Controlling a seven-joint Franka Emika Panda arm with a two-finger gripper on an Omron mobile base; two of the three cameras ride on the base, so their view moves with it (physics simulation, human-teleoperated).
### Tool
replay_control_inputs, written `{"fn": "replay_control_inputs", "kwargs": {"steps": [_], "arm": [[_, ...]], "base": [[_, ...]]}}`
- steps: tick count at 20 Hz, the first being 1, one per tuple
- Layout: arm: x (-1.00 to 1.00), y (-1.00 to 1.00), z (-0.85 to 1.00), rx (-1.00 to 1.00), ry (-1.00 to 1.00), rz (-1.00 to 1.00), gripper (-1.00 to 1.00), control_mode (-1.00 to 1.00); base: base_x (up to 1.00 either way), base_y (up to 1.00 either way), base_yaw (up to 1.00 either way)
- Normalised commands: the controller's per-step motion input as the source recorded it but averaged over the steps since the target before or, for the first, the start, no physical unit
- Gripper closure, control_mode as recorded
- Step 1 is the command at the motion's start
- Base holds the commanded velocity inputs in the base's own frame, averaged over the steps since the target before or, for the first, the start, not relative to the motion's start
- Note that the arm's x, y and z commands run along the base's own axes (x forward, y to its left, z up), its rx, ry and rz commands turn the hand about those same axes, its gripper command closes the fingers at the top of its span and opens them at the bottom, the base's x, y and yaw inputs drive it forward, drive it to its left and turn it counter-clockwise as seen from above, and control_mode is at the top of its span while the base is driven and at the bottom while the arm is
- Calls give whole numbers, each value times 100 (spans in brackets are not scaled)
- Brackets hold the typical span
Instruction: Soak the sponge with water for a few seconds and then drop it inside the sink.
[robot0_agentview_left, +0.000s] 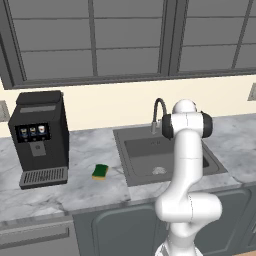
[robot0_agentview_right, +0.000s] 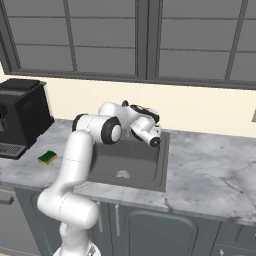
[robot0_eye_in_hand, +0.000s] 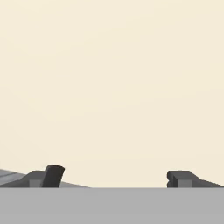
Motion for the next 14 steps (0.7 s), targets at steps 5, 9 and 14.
{"fn": "replay_control_inputs", "kwargs": {"steps": [5, 9, 14], "arm": [[22, -65, -13, 0, 0, 0, -100, -100], [30, -69, -11, 0, 0, 0, -100, -100], [29, -74, -9, 1, 0, 0, -100, -100]], "base": [[0, 0, 0], [0, 0, 0], [0, 0, 0]]}}
